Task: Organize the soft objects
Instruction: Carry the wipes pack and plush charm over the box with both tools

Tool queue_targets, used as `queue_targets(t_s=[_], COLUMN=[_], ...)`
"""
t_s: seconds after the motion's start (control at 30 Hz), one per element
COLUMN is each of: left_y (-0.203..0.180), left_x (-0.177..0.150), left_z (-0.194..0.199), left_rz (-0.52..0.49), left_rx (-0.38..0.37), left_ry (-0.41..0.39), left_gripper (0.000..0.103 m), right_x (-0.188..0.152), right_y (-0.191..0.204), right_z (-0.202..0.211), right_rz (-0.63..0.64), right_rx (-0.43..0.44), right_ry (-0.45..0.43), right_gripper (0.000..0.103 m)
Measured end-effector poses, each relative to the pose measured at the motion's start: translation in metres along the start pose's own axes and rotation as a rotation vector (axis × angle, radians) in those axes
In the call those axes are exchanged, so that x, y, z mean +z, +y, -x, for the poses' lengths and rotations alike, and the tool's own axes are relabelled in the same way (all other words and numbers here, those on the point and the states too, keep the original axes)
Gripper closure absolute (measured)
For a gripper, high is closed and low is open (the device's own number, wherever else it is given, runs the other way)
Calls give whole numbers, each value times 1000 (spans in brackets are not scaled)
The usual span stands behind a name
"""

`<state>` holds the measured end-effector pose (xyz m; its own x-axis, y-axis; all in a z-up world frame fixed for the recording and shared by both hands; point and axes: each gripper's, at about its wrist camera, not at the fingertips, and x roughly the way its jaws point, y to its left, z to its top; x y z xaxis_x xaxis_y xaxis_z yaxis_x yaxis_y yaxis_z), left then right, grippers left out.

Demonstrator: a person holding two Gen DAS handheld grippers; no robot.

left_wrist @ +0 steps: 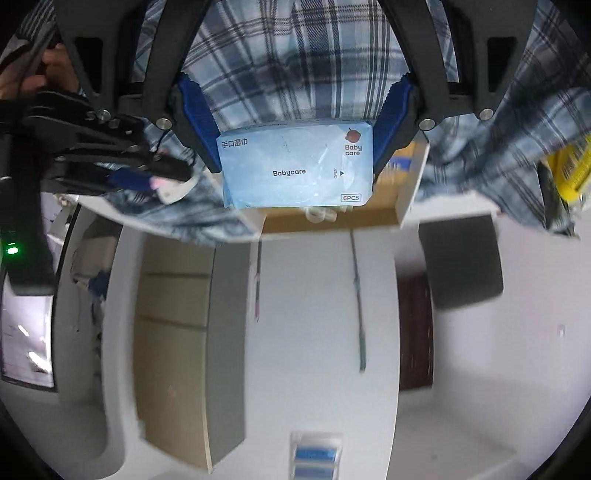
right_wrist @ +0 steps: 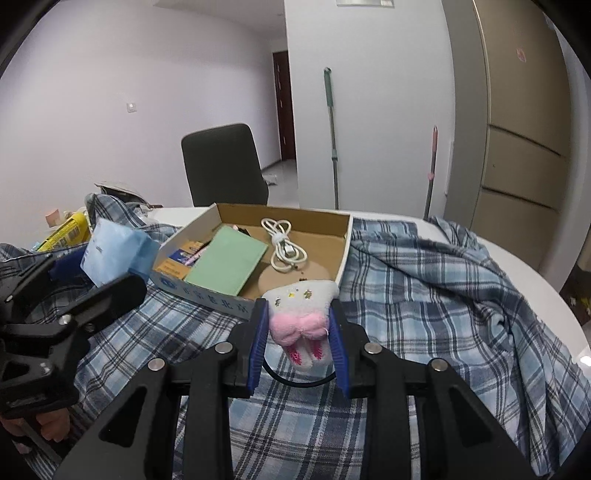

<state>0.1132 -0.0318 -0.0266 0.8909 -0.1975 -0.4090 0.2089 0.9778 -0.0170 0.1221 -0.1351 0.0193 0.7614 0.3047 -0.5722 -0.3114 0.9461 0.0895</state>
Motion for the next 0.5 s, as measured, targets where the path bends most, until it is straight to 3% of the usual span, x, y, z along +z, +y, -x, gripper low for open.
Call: queue_targets(t_s=[0.2, 0.5], left_y=[1, 6], left_x=[3, 8], left_z=[18, 26], left_rz=[15, 32], left_rx=[13, 59], left_ry=[-94, -122], left_gripper=[24, 24], right_x=[0, 4], right_y=[9, 8], right_z=[11, 16], right_rz=[42, 36], right_rx=[4, 4], right_ry=[-63, -95], right_gripper=[72, 72])
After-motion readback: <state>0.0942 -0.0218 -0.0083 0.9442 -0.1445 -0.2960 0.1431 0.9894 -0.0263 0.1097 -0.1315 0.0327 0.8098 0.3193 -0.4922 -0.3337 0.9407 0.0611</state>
